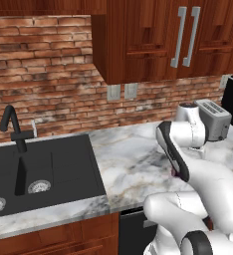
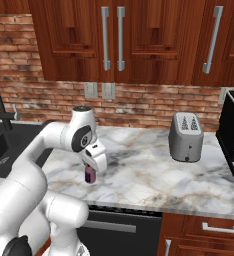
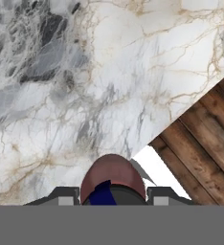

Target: There is a wine glass and glass cup on the dining counter. Place the wine bottle next to the wine glass and the juice bottle next to the glass cup.

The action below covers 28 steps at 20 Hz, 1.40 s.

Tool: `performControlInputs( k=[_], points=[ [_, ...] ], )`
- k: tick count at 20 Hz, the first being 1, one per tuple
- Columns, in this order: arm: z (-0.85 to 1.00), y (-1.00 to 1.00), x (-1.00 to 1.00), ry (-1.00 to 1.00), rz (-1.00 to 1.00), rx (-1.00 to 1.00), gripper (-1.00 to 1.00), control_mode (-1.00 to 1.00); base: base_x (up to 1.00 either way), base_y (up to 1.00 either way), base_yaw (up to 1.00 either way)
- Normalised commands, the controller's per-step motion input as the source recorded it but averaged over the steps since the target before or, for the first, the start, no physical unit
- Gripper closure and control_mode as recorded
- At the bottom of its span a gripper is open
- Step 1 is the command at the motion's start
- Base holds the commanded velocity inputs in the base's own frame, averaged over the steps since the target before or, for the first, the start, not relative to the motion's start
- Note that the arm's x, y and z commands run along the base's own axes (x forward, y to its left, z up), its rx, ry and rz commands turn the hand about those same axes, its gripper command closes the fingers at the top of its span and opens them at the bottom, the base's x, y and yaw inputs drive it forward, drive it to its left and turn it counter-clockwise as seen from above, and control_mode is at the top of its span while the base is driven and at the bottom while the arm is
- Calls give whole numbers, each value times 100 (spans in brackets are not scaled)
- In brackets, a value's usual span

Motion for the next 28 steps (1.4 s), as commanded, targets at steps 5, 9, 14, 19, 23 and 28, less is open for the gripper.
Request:
performControlInputs(
  k=[5,9,14,19,23,28],
  points=[
    [18,0,-23,-8,2,0,100,-100,0,0,0],
    [9,0,-17,-4,3,0,100,-100,0,0,0],
    [1,0,-3,0,1,0,100,-100,0,0,0],
    [0,0,0,0,0,0,100,-100,0,0,0],
    [0,0,0,0,0,0,100,-100,0,0,0],
    [0,0,0,0,0,0,100,-100,0,0,0]
  ],
)
